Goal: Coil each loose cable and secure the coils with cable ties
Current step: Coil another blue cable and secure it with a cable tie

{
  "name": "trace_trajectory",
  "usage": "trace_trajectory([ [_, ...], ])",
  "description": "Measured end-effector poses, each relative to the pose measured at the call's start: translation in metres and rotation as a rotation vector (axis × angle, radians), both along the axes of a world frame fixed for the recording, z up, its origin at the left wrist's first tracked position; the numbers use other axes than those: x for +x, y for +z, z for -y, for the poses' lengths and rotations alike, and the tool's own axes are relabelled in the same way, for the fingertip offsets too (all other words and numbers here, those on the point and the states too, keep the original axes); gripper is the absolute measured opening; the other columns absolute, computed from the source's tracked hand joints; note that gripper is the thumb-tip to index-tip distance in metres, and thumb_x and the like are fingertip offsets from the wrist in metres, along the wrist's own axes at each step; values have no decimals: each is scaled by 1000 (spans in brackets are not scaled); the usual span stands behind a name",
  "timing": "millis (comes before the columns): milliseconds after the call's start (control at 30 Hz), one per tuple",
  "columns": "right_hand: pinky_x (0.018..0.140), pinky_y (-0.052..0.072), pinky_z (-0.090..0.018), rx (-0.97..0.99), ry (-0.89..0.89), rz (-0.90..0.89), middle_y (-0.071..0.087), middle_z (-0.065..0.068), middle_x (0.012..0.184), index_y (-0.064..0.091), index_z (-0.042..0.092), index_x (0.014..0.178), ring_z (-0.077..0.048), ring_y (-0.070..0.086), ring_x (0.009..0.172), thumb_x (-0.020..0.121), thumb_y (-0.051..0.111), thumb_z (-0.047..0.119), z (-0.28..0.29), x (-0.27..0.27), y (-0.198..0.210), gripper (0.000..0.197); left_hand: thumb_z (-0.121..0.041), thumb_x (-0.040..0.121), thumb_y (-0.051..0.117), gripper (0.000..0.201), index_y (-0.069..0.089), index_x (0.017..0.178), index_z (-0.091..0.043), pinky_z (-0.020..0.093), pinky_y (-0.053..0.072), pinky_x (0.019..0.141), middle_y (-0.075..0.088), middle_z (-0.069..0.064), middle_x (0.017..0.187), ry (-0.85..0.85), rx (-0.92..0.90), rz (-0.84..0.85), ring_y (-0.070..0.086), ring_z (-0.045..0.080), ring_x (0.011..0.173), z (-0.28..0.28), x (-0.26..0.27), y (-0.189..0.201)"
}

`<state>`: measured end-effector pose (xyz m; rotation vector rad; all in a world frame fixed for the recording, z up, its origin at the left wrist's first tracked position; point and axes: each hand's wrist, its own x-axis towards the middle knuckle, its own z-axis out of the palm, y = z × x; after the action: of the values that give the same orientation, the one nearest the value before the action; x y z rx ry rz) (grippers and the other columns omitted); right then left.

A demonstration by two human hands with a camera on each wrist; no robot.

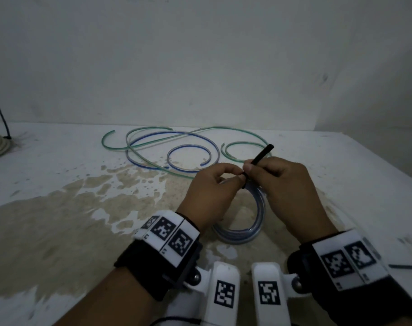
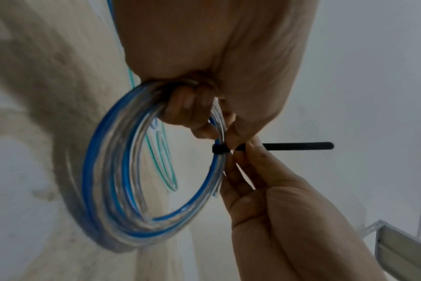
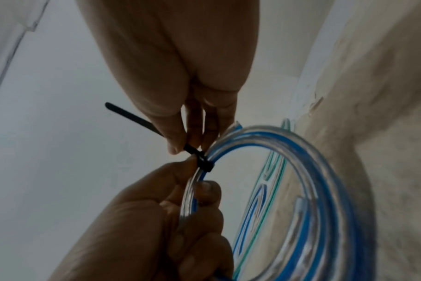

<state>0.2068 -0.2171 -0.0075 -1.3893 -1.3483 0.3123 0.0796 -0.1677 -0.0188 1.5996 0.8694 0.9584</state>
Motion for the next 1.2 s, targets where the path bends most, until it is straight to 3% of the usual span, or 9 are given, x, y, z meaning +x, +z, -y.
trace_trajectory([
  [100, 69, 43, -10, 125, -13, 206, 68, -4, 77, 74, 10, 79, -7, 59, 76, 85, 64, 19, 2, -1, 1, 16, -10, 91, 59, 10, 68, 86, -12, 8, 29, 38, 54, -16, 46, -10, 1, 56, 40, -3, 33, -2, 0, 2],
  [200, 70, 41, -8, 232, -39, 235, 66, -2, 76, 74, 8, 79, -5, 59, 76, 84, 61, 20, 5, -2, 5, 19, -6, 91, 59, 10, 68, 94, -4, 4, 30, 39, 51, -18, 42, -6, 10, 123, 43, -5, 33, 0, 2, 7],
  [333, 75, 46, -15, 118, -20, 113, 67, 12, 82, 70, 24, 79, -3, 62, 81, 87, 65, 15, 3, 3, 7, 13, -16, 90, 62, 8, 69, 88, -11, 16, 30, 39, 50, -11, 51, 2, -33, 117, 37, 4, 37, -1, 2, 2],
  [433, 74, 48, -21, 23, -31, 65, 67, 13, 84, 68, 28, 79, -2, 63, 80, 87, 65, 18, -1, 8, 3, 14, -17, 92, 59, 8, 65, 87, -15, 19, 24, 40, 43, -4, 56, -46, -205, 150, 29, 11, 39, -3, 0, 1],
  [700, 65, 50, -13, -9, 23, 22, 69, 14, 82, 65, 28, 97, 1, 65, 72, 84, 68, 13, -1, 8, 2, 20, -12, 94, 56, 8, 63, 90, -15, 17, 24, 39, 42, -2, 55, -62, -242, 167, 27, 11, 39, -5, 0, 0],
  [833, 65, 41, -4, 28, 7, 140, 65, 15, 80, 72, 19, 86, 9, 60, 74, 85, 66, 12, -1, 9, 1, 9, -17, 92, 59, 5, 63, 95, -15, 19, 24, 39, 46, 7, 67, -94, -221, 145, 27, 12, 41, 2, 3, 0],
  [933, 69, 39, -1, 97, 2, 217, 60, 19, 81, 68, 23, 84, 13, 56, 78, 84, 67, 8, -1, 8, 1, 15, -17, 92, 59, 7, 65, 92, -16, 19, 25, 40, 44, 10, 70, -59, -199, 124, 28, 13, 42, 3, 4, 1],
  [1067, 67, 39, -3, 138, 3, 270, 59, 15, 80, 65, 26, 80, 8, 56, 79, 86, 66, 15, -2, 7, -1, 13, -19, 92, 59, 12, 69, 90, -13, 18, 25, 39, 49, 0, 58, -34, -139, 127, 31, 12, 39, 2, 3, 2],
  [1200, 72, 39, -9, 252, -39, 336, 60, 1, 77, 71, 6, 77, -5, 55, 76, 85, 60, 17, -1, 6, 0, 18, -13, 92, 58, 13, 69, 90, -6, 9, 29, 38, 48, -16, 40, -11, -69, 123, 41, -2, 33, 1, 6, 2],
])
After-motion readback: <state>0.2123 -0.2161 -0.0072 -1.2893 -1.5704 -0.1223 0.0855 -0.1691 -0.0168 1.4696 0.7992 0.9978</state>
